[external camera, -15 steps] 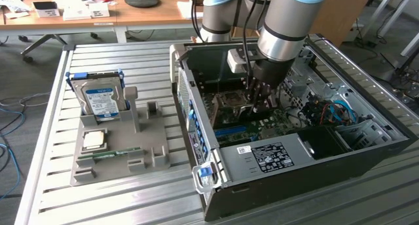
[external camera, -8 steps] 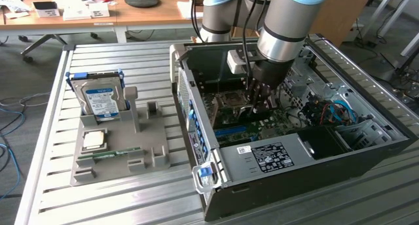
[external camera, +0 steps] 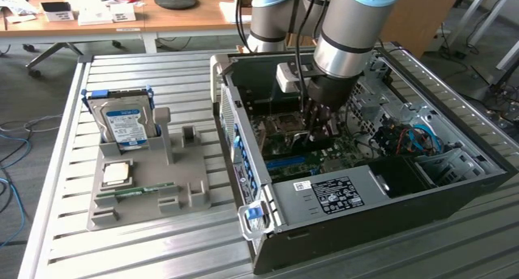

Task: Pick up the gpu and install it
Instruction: 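Insert the gpu into the slot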

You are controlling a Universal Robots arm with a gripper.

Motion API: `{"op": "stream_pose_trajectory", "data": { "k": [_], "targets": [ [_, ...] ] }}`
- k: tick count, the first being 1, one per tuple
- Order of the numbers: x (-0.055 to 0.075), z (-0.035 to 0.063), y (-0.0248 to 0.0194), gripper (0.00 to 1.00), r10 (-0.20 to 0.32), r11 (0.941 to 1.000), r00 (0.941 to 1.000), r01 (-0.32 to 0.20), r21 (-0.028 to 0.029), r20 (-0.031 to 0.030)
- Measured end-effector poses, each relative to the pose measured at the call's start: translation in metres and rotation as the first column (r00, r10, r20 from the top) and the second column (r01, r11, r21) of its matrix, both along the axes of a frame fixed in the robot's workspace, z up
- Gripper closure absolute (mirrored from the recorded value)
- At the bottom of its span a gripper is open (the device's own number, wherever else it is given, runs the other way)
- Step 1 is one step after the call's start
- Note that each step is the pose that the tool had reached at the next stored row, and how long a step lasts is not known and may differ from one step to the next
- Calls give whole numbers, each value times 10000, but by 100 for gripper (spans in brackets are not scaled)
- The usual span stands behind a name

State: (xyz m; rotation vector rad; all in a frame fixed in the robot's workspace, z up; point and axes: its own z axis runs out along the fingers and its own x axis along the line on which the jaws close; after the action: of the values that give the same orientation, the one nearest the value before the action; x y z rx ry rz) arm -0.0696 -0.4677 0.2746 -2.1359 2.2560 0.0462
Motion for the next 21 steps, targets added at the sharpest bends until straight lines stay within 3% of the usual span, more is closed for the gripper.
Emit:
{"op": "stream_pose_trajectory", "data": {
  "k": [21],
  "targets": [
    [-52,-44,0,73,1,10000,10000,-1,-1,-1]
  ]
}}
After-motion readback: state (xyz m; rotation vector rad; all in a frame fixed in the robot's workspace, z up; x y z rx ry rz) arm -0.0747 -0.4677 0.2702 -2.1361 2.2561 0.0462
